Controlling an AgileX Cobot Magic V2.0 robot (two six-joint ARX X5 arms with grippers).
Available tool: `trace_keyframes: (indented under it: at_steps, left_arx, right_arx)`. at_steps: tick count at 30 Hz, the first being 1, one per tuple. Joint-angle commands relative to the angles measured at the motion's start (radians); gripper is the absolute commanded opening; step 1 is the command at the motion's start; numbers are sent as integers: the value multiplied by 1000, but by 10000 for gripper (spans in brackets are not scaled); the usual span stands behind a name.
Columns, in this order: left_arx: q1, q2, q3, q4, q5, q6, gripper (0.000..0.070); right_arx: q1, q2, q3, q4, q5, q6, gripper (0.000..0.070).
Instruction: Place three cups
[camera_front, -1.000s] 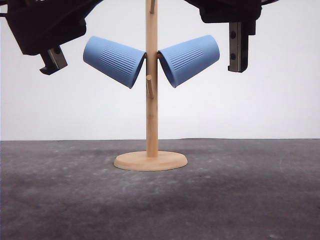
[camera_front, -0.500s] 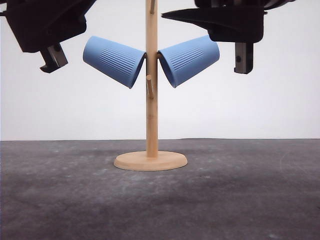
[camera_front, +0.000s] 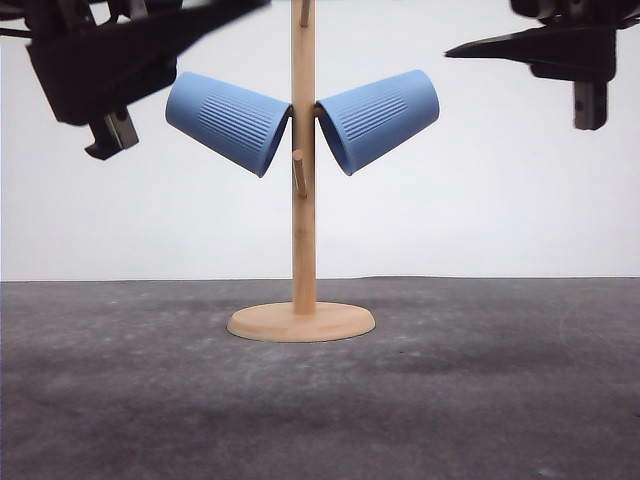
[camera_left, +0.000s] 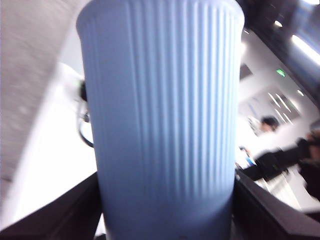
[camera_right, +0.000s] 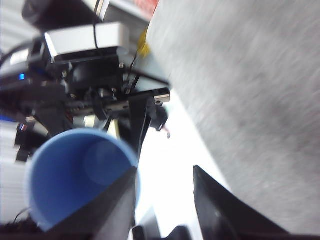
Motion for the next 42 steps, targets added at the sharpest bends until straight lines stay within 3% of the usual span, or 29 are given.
trace_keyframes:
  at_steps: [1,7,14,17,24,29,42]
  left_arx:
    - [10,-2,13,12,-118,-108,389]
    - [56,-2,13,15,-355,-466,388]
    - [107,1,14,147,-431,-782,389]
    - [128,20,16,184,-445,-863,389]
    - [186,132,19,287,-441,-954,389]
    - [191,226,62,385,-422,-978,390]
    - [200,439,203,409,-447,-1000,391]
  right_arx:
    - [-20,-5,10,2,-3,-26,221]
    - [-57,-16,10,0,-2,-32,221]
    - [-57,-16,10,1,-2,-57,222]
    - [-57,-16,10,-1,-3,-56,221]
    - [-57,-16,10,-26,-2,-68,221]
    - [-57,-16,10,-26,-1,-78,221]
    - [-57,-16,10,-26,-2,-80,221]
